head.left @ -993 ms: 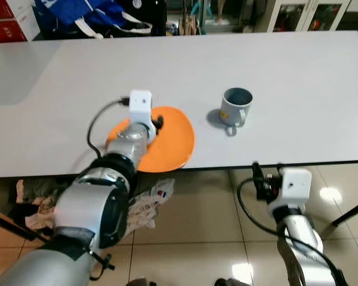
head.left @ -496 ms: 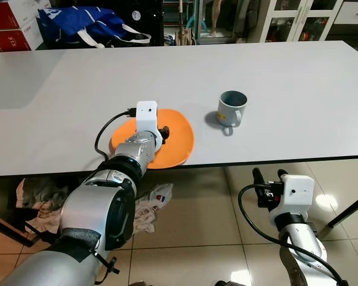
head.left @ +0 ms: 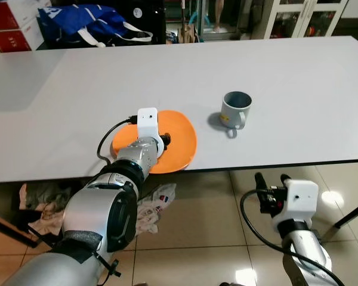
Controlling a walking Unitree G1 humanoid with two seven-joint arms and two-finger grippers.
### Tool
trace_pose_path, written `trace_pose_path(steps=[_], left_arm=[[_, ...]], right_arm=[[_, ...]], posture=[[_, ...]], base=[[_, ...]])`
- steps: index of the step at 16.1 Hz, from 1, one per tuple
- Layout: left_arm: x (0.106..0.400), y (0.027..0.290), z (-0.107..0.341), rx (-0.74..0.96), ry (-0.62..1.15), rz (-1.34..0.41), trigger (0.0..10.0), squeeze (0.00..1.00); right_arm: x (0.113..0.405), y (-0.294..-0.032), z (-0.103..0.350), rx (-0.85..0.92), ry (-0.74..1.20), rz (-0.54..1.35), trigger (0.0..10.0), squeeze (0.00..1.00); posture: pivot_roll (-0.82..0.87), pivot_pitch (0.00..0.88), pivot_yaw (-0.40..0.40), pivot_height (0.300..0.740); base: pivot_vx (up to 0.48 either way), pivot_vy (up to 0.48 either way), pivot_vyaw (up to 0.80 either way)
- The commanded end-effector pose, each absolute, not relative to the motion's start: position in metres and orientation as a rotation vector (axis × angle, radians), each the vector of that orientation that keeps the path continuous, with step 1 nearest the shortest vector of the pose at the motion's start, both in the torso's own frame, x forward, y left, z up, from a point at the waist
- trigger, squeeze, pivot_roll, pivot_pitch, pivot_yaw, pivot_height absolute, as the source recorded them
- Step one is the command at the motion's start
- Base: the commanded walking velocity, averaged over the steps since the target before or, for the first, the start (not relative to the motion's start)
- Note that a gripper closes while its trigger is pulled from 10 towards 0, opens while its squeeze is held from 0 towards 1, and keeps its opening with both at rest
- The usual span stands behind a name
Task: Setting the table
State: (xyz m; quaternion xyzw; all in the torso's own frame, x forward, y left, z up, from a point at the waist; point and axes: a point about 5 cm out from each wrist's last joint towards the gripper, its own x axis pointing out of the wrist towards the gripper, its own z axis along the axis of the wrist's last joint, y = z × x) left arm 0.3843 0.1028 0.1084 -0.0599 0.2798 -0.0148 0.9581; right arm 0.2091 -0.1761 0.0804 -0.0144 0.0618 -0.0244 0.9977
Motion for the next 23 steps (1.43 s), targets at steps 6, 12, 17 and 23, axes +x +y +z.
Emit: trace_pose_path(steps=[6,12,17,23], left_arm=[[0.377,0.091,0.098,-0.106,0.61,-0.046,10.0,0.0],[0.382,0.095,0.105,-0.06,0.55,-0.04,10.0,0.0],[0.387,0.098,0.114,-0.019,0.501,-0.04,10.0,0.0],[0.397,0.099,0.135,-0.009,0.399,-0.061,10.0,0.0]], right_arm=[[0.192,-0.181,0.084,-0.048,0.145,-0.087,10.0,0.0],[0.177,-0.183,0.084,-0.054,0.168,-0.117,10.0,0.0],[0.171,-0.184,0.084,-0.058,0.181,-0.126,10.0,0.0],[0.173,-0.182,0.083,-0.059,0.182,-0.121,10.0,0.0]], posture=[[-0.26,0.04,0.096,0.74],[-0.3,0.07,0.115,0.74],[-0.31,0.077,0.119,0.74],[-0.3,0.047,0.119,0.74]], base=[[0.0,0.0,0.0],[0.0,0.0,0.0],[0.0,0.0,0.0],[0.0,0.0,0.0]])
